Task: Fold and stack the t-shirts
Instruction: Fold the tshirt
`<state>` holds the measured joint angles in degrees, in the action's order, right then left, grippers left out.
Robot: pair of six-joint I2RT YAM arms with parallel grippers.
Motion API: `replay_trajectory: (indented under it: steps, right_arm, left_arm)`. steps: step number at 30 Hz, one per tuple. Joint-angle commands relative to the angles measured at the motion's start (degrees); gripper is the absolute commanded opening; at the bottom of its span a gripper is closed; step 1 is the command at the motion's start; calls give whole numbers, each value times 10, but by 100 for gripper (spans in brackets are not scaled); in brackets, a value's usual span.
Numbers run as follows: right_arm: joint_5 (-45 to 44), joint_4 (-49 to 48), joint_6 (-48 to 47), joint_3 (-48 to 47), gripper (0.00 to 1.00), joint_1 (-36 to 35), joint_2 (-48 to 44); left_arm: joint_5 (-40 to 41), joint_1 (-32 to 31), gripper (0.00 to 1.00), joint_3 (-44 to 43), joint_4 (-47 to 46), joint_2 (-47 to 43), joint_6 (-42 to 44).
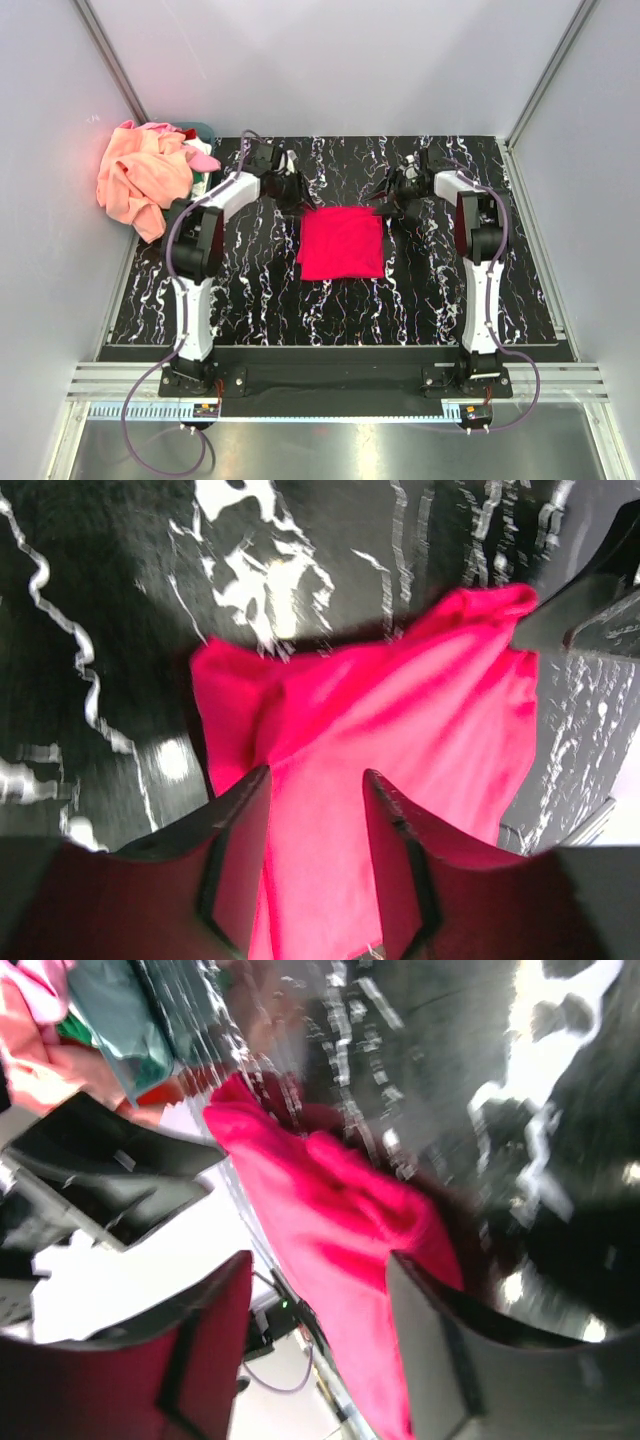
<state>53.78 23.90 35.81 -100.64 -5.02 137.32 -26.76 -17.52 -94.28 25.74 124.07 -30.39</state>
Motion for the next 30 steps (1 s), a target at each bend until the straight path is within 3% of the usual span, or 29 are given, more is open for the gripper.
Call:
replay_trajectory:
  steps: [1, 4, 7, 16, 21, 30]
  right_arm:
    - [-48, 25, -14, -3, 67, 6, -110]
    - [-92, 68, -33, 14, 70, 6, -172]
    - [-131, 84, -48, 71, 71, 6, -230]
    - [-218, 73, -92, 264, 69, 7, -309]
    - [-211, 42, -90, 311, 67, 5, -295]
    - [-195, 16, -80, 269, 64, -37, -194]
  left_arm:
    - [12, 3, 48, -53, 61, -117, 21]
    - [42, 3, 52, -47, 113, -188, 39]
    - [69, 3, 55, 14, 139, -278, 61]
    - [139, 3, 56, 295, 158, -541, 71]
    - [171, 2, 57, 371, 172, -648, 75]
    - [235, 3, 58, 433, 174, -708, 89]
